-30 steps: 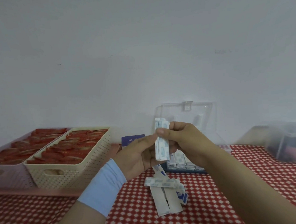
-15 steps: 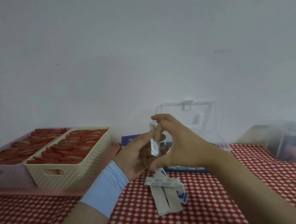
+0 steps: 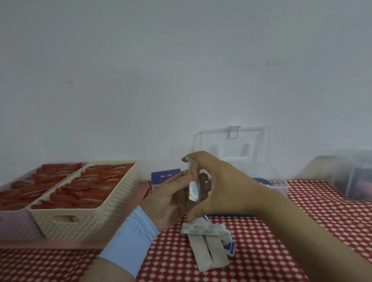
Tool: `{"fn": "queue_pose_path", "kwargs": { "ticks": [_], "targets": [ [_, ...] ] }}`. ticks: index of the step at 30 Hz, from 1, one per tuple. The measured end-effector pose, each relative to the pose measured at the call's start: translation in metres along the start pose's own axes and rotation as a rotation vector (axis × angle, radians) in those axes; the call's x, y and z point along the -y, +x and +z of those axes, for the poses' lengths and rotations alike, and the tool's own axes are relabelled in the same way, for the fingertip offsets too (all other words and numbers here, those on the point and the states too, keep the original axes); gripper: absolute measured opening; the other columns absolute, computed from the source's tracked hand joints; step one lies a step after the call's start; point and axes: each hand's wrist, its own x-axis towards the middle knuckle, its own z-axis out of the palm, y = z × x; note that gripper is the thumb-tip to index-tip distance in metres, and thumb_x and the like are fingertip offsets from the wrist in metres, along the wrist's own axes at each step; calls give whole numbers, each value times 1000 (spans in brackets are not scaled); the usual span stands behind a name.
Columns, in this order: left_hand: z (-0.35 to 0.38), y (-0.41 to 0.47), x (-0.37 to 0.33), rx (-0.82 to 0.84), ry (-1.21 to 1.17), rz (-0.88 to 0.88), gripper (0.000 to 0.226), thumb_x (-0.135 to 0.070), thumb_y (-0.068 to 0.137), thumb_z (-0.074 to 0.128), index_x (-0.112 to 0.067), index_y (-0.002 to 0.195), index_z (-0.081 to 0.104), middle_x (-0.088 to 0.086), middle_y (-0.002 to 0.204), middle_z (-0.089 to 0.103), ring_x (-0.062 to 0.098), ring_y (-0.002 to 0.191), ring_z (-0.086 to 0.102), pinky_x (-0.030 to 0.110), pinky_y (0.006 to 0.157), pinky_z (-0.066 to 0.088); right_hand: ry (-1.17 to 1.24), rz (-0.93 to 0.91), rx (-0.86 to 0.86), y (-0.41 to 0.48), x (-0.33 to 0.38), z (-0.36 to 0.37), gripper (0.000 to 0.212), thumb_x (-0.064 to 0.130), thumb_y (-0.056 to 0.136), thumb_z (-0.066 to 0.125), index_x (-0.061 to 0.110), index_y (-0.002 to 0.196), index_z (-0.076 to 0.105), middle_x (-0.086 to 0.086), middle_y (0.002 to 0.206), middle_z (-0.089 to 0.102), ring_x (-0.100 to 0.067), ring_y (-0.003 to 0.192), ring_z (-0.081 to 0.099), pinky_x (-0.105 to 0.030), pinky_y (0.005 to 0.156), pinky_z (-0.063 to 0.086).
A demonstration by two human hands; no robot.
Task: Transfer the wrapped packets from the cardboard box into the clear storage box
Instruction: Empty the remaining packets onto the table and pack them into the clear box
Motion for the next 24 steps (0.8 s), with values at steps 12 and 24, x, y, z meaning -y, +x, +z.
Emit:
{"fn": "queue_pose_path", "kwargs": {
  "ticks": [12,24],
  "targets": [
    [1,-12,-3,82,21,-93,59,-19,51,99,-9,105,77,15,101,72,31,87,74,47,70,62,455,193,-83,3,-3,-13,19,5,94,67,11,111,71,8,77,74,-5,69,68,-27,77,59],
    [16,-12,-13,-1,169,-118,32,-19,82,74,-3,109,67,15,98,73,28,79,73,44,75,62,481,239,28,-3,-12,-40,7,12,91,72,6,92,75,-8,84,75,-15,77,68,-30,81,56]
  ]
}}
